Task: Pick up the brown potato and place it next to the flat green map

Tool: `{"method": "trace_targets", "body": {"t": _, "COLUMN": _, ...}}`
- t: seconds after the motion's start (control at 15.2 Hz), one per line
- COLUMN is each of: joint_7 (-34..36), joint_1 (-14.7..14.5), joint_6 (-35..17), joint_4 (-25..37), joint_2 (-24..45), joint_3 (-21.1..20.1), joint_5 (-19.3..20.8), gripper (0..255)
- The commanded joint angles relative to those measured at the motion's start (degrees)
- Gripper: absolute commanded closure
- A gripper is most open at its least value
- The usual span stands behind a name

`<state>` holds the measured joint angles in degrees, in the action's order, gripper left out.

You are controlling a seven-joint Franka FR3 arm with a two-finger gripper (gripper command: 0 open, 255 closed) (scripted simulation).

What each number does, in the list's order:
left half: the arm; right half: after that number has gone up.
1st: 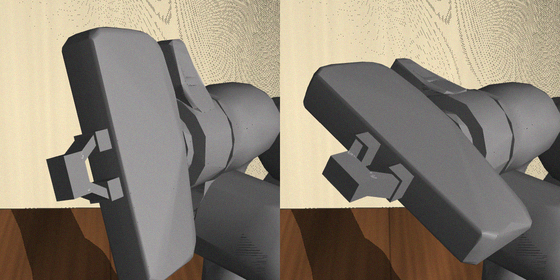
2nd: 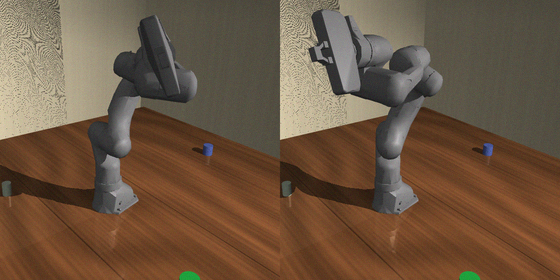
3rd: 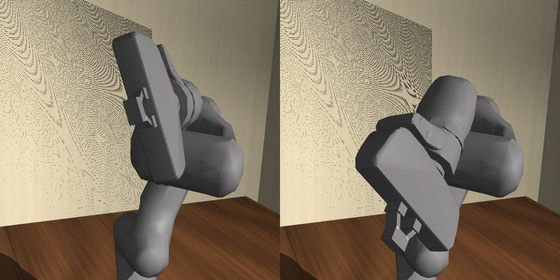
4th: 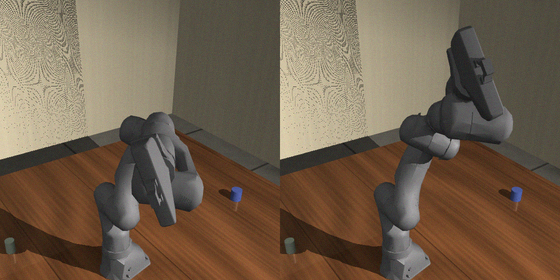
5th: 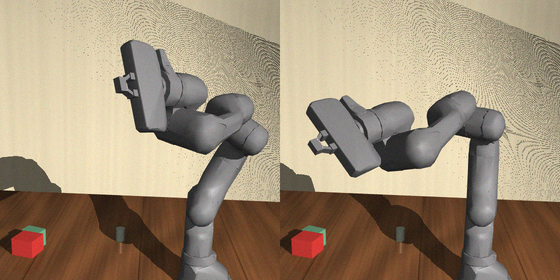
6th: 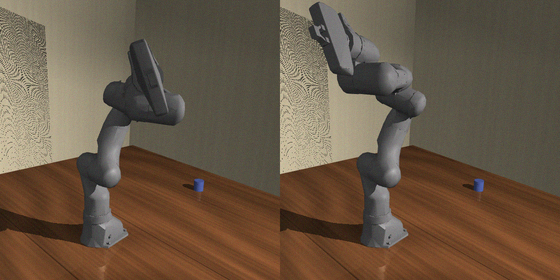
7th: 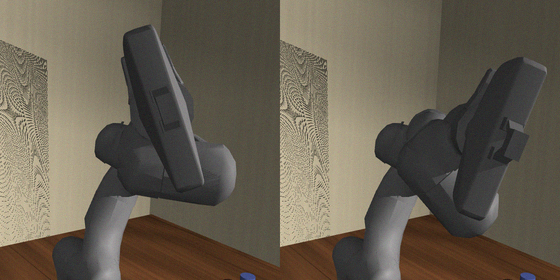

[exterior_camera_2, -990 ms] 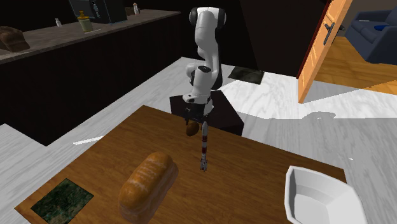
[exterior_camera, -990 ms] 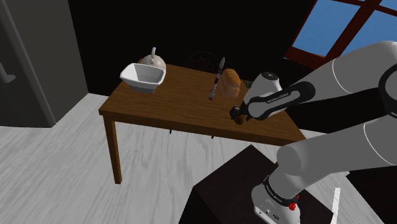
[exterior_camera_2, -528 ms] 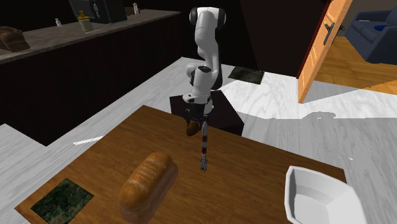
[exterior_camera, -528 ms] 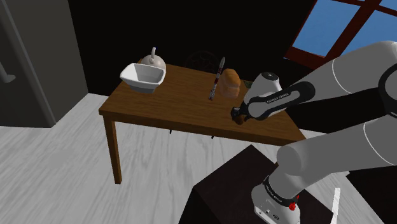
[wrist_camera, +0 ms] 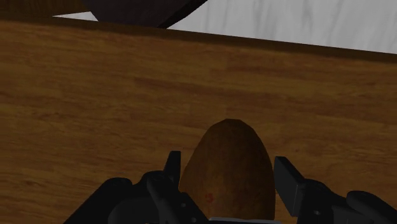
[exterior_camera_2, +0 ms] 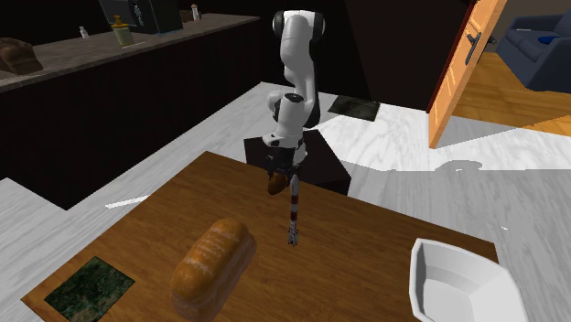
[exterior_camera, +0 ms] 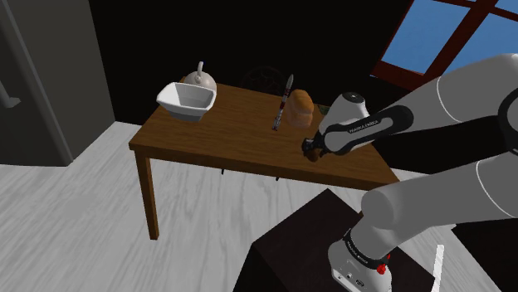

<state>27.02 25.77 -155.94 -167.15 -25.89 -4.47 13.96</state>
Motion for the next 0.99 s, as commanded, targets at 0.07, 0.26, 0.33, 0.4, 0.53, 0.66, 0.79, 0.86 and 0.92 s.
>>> {"method": "trace_targets", "body": {"t": 0.07, "joint_7": -0.99, "joint_1": -1.01, "joint_6": 3.22, "joint_4": 0.78, "joint_2": -2.4, "joint_3": 0.63, "joint_5": -1.08, "gripper": 255}}
{"method": "trace_targets", "body": {"t": 0.26, "joint_7": -1.91, "joint_1": -1.82, "joint_6": 6.58, "joint_4": 1.75, "joint_2": -4.8, "joint_3": 1.17, "joint_5": -2.0, "gripper": 255}}
{"method": "trace_targets", "body": {"t": 0.33, "joint_7": -2.19, "joint_1": -2.05, "joint_6": 7.68, "joint_4": 2.1, "joint_2": -5.54, "joint_3": 1.32, "joint_5": -2.26, "gripper": 255}}
{"method": "trace_targets", "body": {"t": 0.4, "joint_7": -2.45, "joint_1": -2.26, "joint_6": 8.76, "joint_4": 2.48, "joint_2": -6.25, "joint_3": 1.45, "joint_5": -2.5, "gripper": 255}}
{"method": "trace_targets", "body": {"t": 0.53, "joint_7": -2.94, "joint_1": -2.63, "joint_6": 10.9, "joint_4": 3.28, "joint_2": -7.59, "joint_3": 1.69, "joint_5": -2.95, "gripper": 255}}
{"method": "trace_targets", "body": {"t": 0.66, "joint_7": -3.38, "joint_1": -2.95, "joint_6": 12.99, "joint_4": 4.14, "joint_2": -8.83, "joint_3": 1.88, "joint_5": -3.34, "gripper": 255}}
{"method": "trace_targets", "body": {"t": 0.79, "joint_7": -3.79, "joint_1": -3.23, "joint_6": 15.04, "joint_4": 5.06, "joint_2": -9.96, "joint_3": 2.04, "joint_5": -3.69, "gripper": 255}}
{"method": "trace_targets", "body": {"t": 0.86, "joint_7": -3.99, "joint_1": -3.35, "joint_6": 16.04, "joint_4": 5.54, "joint_2": -10.49, "joint_3": 2.11, "joint_5": -3.85, "gripper": 255}}
{"method": "trace_targets", "body": {"t": 0.92, "joint_7": -4.17, "joint_1": -3.46, "joint_6": 17.03, "joint_4": 6.03, "joint_2": -10.99, "joint_3": 2.17, "joint_5": -4.0, "gripper": 255}}
